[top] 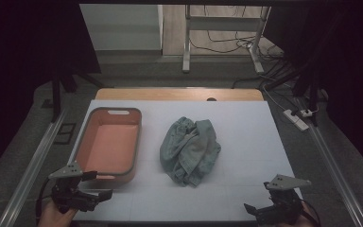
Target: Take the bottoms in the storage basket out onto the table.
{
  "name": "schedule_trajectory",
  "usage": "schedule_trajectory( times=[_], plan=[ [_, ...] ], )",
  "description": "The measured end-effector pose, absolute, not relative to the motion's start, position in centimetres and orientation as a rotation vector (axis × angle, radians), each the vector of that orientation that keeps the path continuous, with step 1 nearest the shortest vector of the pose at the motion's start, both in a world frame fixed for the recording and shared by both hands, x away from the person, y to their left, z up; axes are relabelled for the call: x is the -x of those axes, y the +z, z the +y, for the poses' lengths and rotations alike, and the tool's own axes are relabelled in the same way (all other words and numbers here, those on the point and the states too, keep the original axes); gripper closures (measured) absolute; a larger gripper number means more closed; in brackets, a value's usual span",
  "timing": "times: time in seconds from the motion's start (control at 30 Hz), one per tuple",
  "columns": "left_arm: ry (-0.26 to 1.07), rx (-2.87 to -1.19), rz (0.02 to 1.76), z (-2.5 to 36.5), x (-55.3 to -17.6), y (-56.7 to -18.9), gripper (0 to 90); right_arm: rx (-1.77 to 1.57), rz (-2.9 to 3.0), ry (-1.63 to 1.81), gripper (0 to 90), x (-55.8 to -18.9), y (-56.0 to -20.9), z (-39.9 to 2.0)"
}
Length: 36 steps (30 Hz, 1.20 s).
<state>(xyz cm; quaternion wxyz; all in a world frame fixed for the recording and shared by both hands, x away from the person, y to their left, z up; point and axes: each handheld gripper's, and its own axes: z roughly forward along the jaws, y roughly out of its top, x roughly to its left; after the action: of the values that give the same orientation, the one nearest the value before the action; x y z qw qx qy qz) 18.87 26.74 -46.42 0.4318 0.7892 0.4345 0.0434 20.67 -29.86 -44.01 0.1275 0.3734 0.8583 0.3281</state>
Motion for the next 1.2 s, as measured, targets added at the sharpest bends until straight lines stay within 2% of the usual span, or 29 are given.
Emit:
schedule_trajectory(
  times=[1.2],
  plan=[
    [0.182, -1.938, 1.181, 29.7, -16.7, -46.5, 0.0, -1.083, 2.492, 0.952, 0.6, -20.6, -44.0, -29.9]
  ],
)
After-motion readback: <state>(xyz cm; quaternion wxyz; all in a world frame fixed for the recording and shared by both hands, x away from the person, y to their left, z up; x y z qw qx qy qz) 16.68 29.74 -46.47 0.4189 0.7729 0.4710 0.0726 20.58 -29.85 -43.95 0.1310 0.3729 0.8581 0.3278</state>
